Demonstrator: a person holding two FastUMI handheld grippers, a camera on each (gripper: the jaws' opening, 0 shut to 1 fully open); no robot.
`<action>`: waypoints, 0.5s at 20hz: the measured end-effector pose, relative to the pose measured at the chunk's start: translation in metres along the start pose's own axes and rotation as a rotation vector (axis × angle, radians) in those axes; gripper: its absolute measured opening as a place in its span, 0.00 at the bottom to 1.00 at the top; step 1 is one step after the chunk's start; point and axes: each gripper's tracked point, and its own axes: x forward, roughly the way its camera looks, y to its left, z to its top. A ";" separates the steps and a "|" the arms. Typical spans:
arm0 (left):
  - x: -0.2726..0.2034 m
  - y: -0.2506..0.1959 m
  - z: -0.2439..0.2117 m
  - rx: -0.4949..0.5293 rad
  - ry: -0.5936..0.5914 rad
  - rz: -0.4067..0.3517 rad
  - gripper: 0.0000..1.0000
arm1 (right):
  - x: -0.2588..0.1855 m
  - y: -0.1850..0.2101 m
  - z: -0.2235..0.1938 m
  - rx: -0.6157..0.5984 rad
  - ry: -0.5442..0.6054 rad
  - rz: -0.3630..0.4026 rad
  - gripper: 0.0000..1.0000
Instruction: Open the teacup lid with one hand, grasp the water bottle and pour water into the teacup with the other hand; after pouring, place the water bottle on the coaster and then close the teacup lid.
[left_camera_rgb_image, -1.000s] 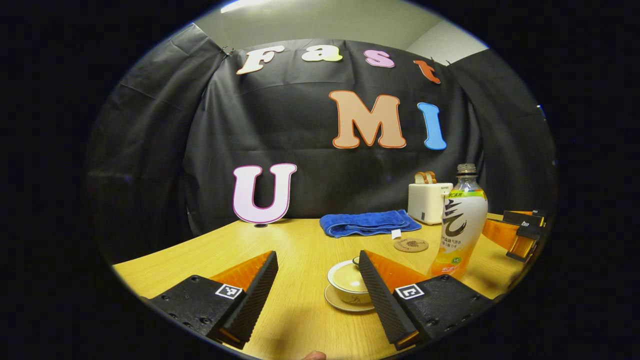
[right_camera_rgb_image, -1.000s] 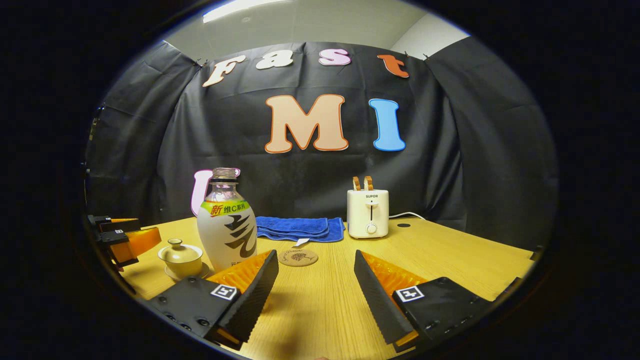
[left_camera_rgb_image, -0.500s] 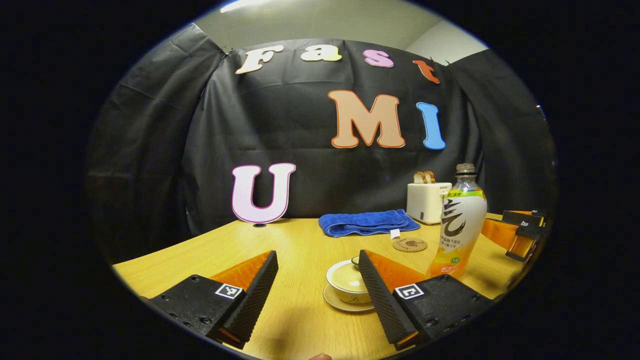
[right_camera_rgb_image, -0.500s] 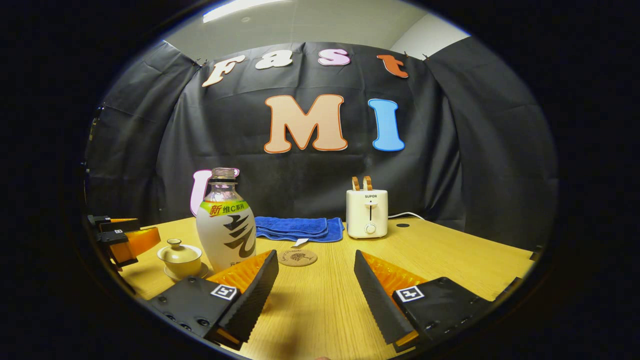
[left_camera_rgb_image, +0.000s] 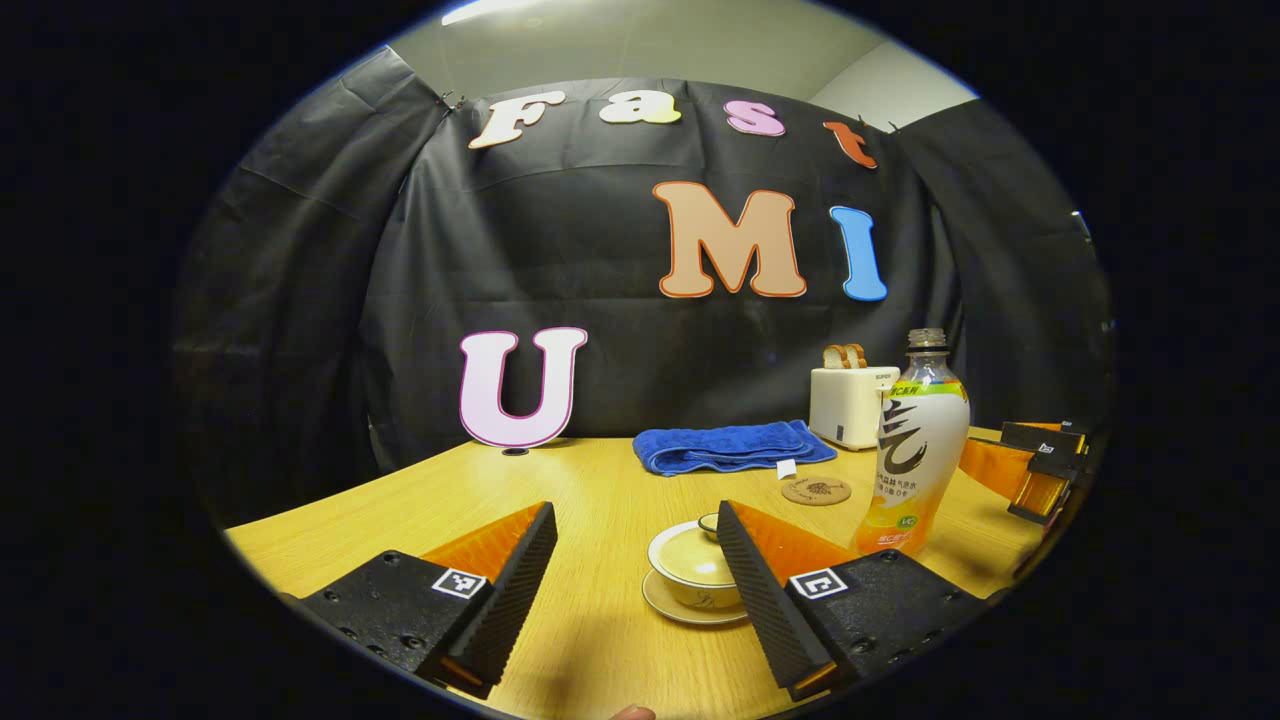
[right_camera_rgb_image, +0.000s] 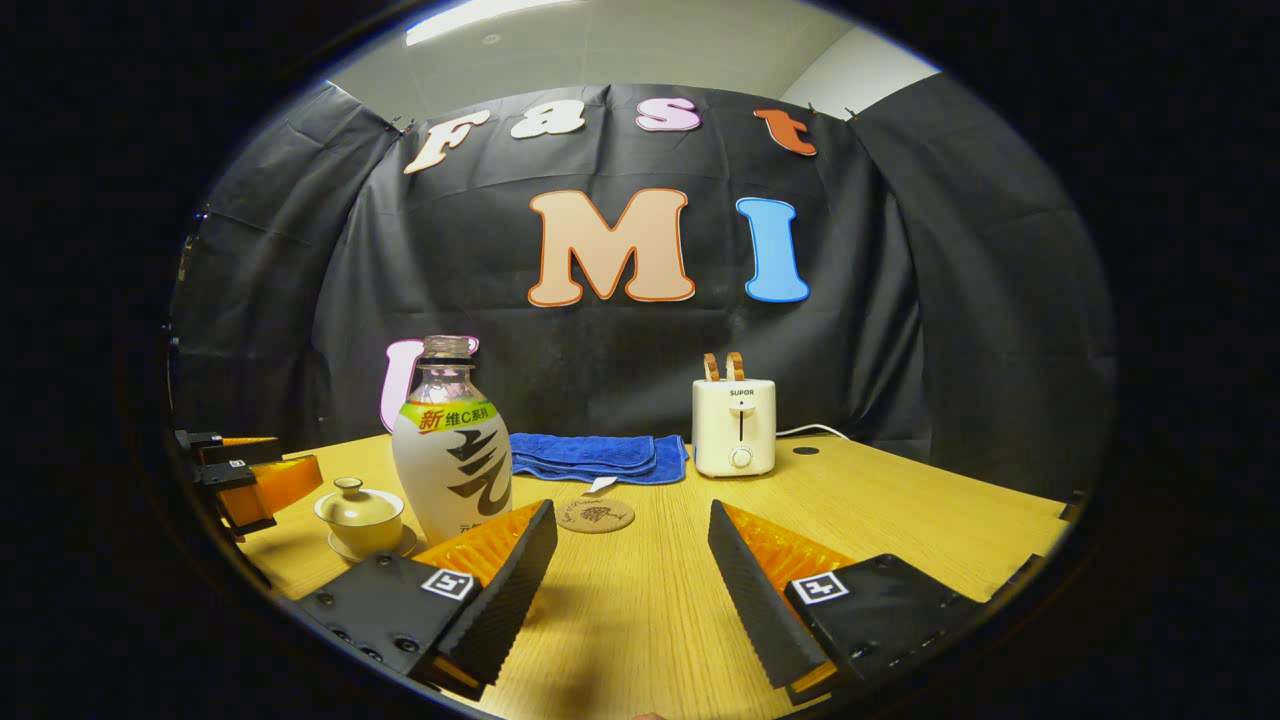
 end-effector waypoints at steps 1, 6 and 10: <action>0.000 -0.001 0.000 0.000 0.001 -0.005 0.93 | 0.000 0.000 0.000 0.000 0.000 0.000 0.98; 0.001 -0.013 -0.001 -0.002 0.006 -0.049 0.94 | 0.001 0.000 0.000 0.001 0.000 0.000 0.98; 0.005 -0.026 -0.005 0.012 0.032 -0.090 0.94 | 0.001 0.000 0.000 0.001 -0.001 0.000 0.98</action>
